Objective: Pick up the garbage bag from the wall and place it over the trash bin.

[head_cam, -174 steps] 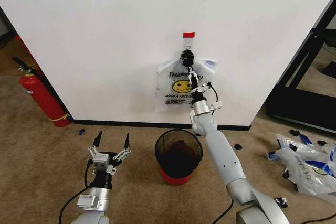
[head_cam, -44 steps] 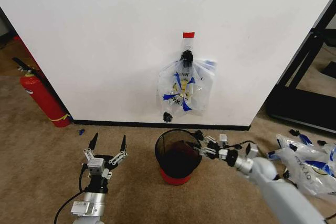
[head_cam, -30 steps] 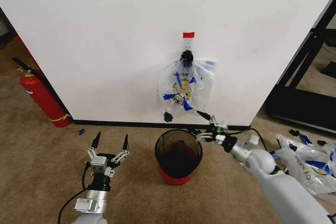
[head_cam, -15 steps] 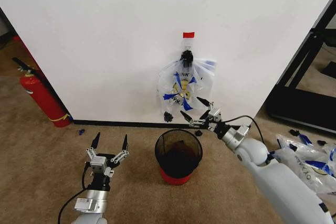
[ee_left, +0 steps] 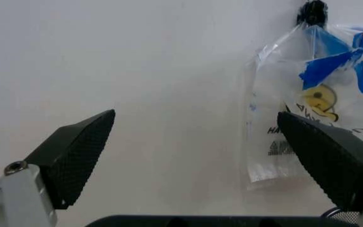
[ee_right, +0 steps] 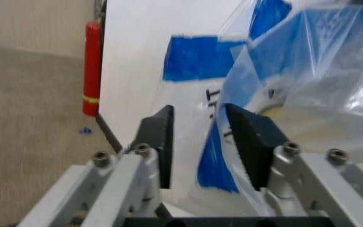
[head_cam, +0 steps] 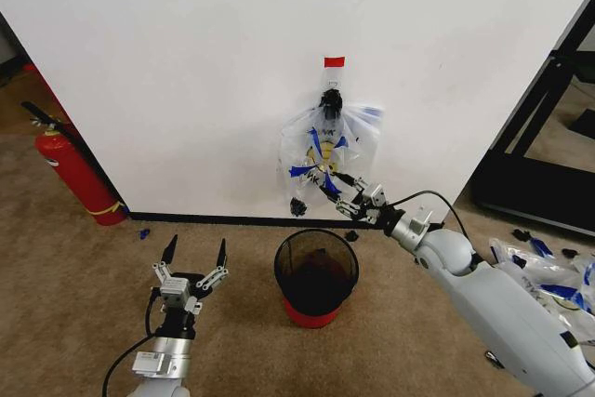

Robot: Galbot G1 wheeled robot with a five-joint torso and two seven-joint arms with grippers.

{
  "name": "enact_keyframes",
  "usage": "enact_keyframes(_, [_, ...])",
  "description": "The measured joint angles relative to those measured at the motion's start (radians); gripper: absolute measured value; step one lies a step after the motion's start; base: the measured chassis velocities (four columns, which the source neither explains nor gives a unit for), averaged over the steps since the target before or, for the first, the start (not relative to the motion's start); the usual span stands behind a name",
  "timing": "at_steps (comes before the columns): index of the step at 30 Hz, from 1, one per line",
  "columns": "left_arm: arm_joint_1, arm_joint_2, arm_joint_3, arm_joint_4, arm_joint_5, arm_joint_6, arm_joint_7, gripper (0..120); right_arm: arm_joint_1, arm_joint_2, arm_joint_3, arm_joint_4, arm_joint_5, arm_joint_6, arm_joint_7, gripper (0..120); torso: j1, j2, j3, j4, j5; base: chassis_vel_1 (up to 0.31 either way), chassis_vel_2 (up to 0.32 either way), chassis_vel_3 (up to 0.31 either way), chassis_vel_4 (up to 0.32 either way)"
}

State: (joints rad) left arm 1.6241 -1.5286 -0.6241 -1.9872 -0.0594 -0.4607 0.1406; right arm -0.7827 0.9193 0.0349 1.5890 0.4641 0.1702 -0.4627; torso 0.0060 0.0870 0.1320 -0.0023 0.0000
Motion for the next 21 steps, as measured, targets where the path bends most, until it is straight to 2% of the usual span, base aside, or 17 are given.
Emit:
enact_keyframes(4, [-0.003,-0.004,0.004,0.001,0.001,0.0,0.0,100,0.0,-0.007,0.006,-0.007,-0.017,-0.003,-0.002,14,0.0,0.0,0.0,-0.0001,0.0001,0.0,0.0,0.0,0.0])
enact_keyframes(6, [-0.004,-0.005,0.005,0.002,0.001,0.0,0.0,100,-0.001,-0.008,0.009,-0.007,-0.018,-0.002,0.0,11,0.0,0.0,0.0,0.0,0.0001,0.0,0.0,0.0,0.0])
enact_keyframes(8, [-0.005,-0.006,0.007,0.004,0.004,0.0,0.0,100,-0.007,-0.009,0.017,-0.006,-0.018,-0.001,0.009,0,0.0,0.0,0.0,0.0,0.0,0.0,0.0,0.0,0.0])
enact_keyframes(14, [-0.008,-0.004,0.008,0.005,0.004,0.0,0.0,100,-0.029,-0.02,0.044,0.007,0.009,0.012,0.008,0,0.0,0.0,0.0,0.0,0.0,0.0,0.0,0.0,0.0])
enact_keyframes(18, [-0.016,0.014,0.013,-0.003,-0.022,-0.004,0.0,100,-0.064,-0.035,0.075,0.032,0.112,0.026,-0.02,0,0.0,0.0,0.0,0.0,0.0,0.0,0.0,0.0,0.0])
enact_keyframes(20, [-0.043,0.045,0.024,-0.013,-0.047,-0.006,0.01,100,-0.082,-0.04,0.083,0.039,0.225,0.042,-0.032,0,0.0,0.0,0.0,0.0001,-0.0001,0.0,0.0,0.0,0.0])
enact_keyframes(21, [-0.043,0.045,0.024,-0.013,-0.047,-0.006,0.01,100,-0.082,-0.04,0.083,0.039,0.225,0.042,-0.032,0,0.0,0.0,0.0,0.0001,-0.0001,0.0,0.0,0.0,0.0])
